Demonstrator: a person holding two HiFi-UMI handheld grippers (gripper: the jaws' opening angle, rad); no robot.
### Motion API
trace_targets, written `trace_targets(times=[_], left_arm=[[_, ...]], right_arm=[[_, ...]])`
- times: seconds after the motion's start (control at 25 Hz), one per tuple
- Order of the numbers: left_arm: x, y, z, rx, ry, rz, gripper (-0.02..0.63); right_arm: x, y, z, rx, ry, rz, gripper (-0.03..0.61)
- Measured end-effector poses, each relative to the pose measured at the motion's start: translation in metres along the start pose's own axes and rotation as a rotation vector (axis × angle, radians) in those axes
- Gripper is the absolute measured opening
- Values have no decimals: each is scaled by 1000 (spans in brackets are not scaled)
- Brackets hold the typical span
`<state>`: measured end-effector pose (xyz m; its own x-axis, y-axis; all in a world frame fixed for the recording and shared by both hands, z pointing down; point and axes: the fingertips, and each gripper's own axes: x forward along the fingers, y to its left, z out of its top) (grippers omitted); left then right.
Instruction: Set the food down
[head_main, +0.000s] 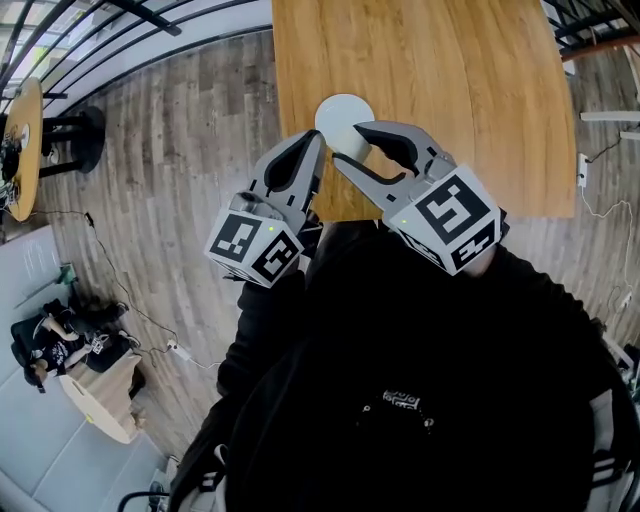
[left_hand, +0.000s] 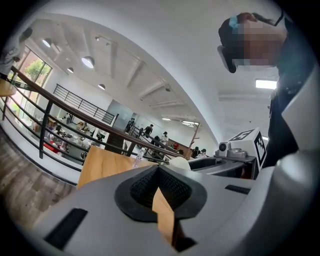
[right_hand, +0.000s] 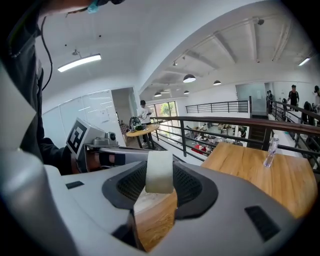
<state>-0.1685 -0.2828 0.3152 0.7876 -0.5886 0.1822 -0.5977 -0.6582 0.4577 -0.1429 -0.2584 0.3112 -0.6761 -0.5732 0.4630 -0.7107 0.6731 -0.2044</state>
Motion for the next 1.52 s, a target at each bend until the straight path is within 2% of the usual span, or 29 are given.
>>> trace_targets(times=[0.28,0.92,1.12,1.32,1.52], left_arm=[[-5,8,11,-7,-19,99,-2],[-57,34,-9,-101,-53,314,-2],[-63,35,-16,-121,-53,353,-2],[-75,41,-26,-136,-13,399,-2],[-78,43,-48,-174,13,431,-2]], right_arm=[[11,-1,17,-28,-21,93,172],[53,36,-9,-59,74,317,172],[61,37,-22,-47,93,342,172],[76,39,-35,4,106,369,172],[87,26,-59,11,134,355,173]])
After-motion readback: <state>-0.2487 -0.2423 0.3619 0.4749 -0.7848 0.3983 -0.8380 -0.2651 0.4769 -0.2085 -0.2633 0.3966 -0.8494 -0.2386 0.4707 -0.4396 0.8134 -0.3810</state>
